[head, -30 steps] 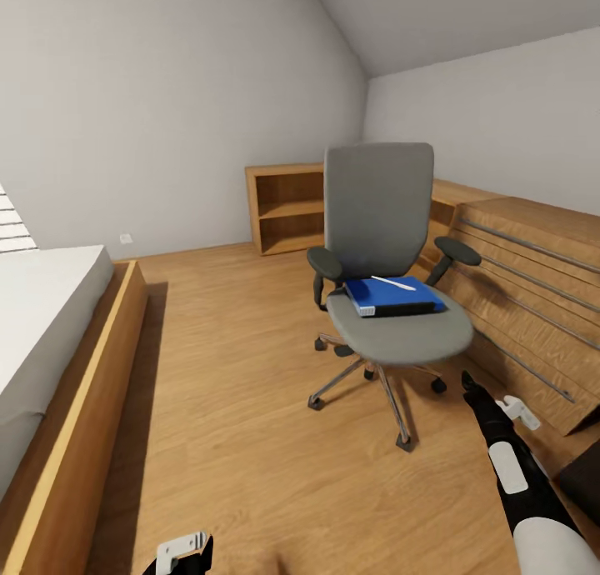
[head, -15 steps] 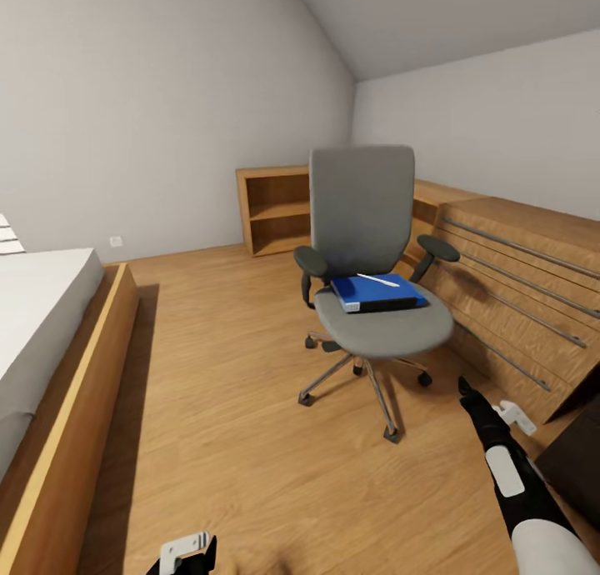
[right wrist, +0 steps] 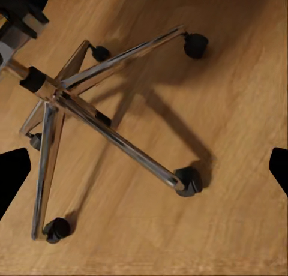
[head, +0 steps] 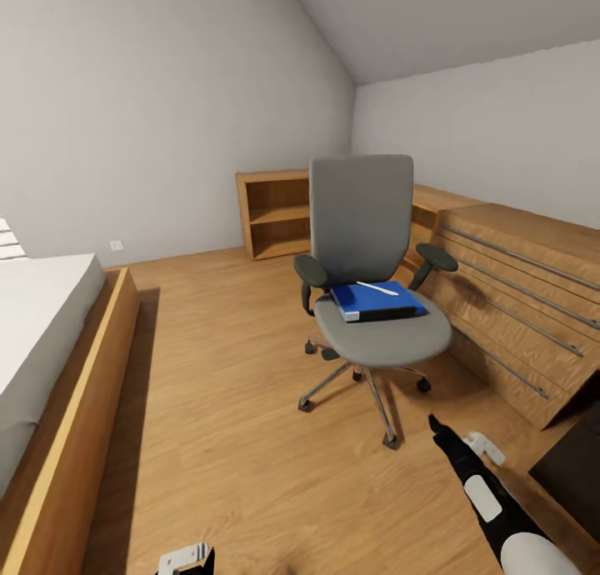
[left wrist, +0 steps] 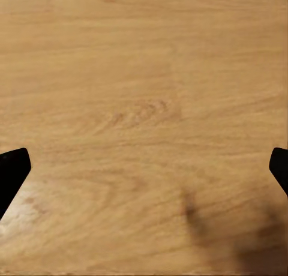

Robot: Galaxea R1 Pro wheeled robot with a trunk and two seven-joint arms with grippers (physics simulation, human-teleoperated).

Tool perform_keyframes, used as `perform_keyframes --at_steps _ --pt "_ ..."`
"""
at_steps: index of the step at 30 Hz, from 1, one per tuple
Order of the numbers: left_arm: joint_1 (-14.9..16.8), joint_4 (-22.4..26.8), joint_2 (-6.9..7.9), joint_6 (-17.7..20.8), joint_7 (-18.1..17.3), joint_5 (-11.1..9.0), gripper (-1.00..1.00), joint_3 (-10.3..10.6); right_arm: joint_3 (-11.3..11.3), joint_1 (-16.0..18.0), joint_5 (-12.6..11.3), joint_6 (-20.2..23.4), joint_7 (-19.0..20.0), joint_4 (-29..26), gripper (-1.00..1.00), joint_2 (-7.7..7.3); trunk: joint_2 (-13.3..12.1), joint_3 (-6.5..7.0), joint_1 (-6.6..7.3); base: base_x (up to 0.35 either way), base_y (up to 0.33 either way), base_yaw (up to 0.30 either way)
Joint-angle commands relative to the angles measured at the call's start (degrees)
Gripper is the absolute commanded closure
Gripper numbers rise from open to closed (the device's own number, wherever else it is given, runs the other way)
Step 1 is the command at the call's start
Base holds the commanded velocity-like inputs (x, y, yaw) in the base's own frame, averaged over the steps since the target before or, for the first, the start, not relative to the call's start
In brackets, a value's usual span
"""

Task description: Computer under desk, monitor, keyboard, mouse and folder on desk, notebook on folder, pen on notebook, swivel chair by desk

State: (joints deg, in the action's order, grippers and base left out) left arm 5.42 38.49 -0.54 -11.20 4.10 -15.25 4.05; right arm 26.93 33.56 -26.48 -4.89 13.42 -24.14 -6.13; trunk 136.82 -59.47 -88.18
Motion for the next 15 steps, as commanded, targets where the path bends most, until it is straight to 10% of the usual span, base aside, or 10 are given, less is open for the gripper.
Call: perform_keyframes --at_steps 1,15 --pt "0.03 -0.22 0.06 -0.24 0.44 -0.46 -1.0 0.36 -0.02 0.07 0.03 -0.71 0.48 1.24 -1.0 0.0 -0.4 0.14 0.24 0.0 0.0 0.0" --pt "0.03 -1.17 0.1 -0.14 0.6 -0.55 -1.0 0.35 -0.98 0.01 10.68 -21.88 0.3 22.52 -1.0 0.07 -6.01 2.66 3.31 0.0 0.0 0.0"
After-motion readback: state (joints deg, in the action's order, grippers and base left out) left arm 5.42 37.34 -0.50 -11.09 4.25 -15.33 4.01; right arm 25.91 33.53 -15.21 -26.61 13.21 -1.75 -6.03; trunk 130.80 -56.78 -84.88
